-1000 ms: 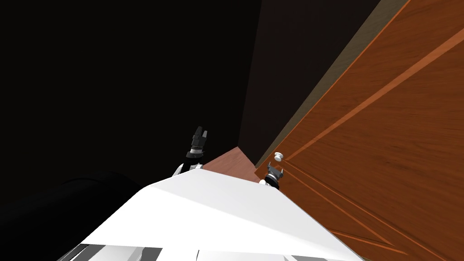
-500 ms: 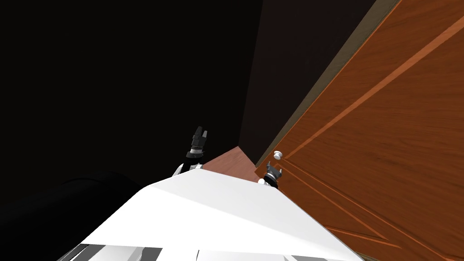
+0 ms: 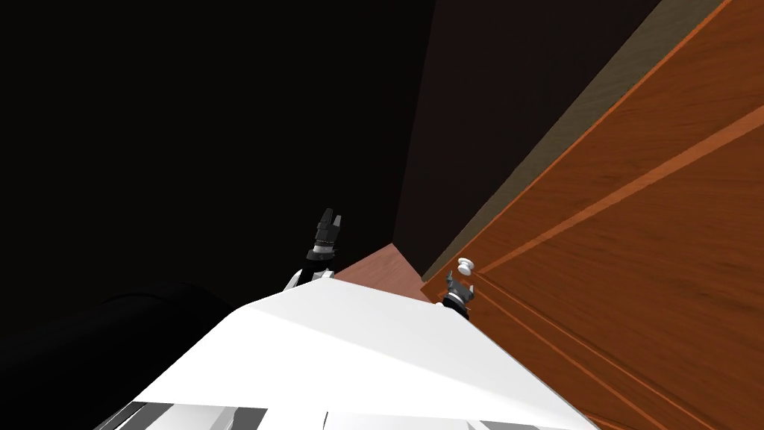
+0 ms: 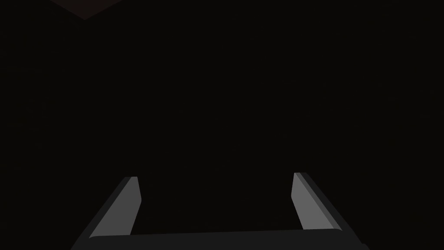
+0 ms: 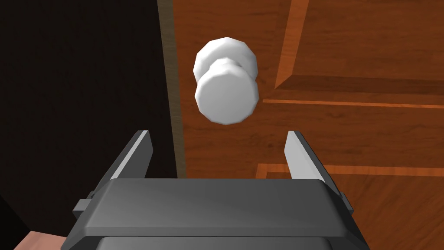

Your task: Pull the door open

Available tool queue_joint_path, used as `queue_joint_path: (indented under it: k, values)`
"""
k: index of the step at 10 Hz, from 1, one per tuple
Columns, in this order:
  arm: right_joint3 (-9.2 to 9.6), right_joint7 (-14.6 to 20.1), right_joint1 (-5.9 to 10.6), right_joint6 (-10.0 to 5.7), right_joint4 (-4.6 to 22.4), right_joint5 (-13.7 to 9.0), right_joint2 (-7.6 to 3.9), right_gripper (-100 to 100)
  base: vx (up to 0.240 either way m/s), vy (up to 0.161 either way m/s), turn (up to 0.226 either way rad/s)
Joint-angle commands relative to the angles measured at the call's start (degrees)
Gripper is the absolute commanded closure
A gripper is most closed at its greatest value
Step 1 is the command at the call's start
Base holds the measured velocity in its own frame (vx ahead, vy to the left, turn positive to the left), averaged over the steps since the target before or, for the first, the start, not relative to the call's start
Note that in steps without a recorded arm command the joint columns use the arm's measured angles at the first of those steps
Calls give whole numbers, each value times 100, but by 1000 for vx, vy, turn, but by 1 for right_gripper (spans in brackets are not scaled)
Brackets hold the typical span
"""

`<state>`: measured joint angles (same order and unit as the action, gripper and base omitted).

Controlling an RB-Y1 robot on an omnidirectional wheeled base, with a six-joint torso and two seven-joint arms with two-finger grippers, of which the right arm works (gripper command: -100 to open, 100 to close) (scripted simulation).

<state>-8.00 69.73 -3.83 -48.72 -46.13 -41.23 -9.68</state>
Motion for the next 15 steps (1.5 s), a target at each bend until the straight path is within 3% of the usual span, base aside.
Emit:
queue_joint_path:
  k: [1, 6, 7, 8, 11, 12, 13, 15]
  values:
    - [27, 197, -34, -40, 109, 6, -132, -100, 112, -3, 6]
    - [94, 729, -234, -91, 265, 11, -540, -100, 92, 1, 4]
    - [118, 916, -304, -109, 320, 13, -683, -100, 135, -4, 7]
    - [118, 916, -304, -109, 320, 13, -683, -100, 121, -1, 2]
    - [154, 1206, -414, -137, 406, 16, -906, -100, 114, 0, 4]
    - [153, 1142, -361, -154, 441, 21, -852, -100, 62, -3, 2]
    - [153, 1142, -361, -154, 441, 21, -852, 100, -10, -3, -17]
    - [153, 1142, -361, -154, 441, 21, -852, 100, -21, -2, 10]
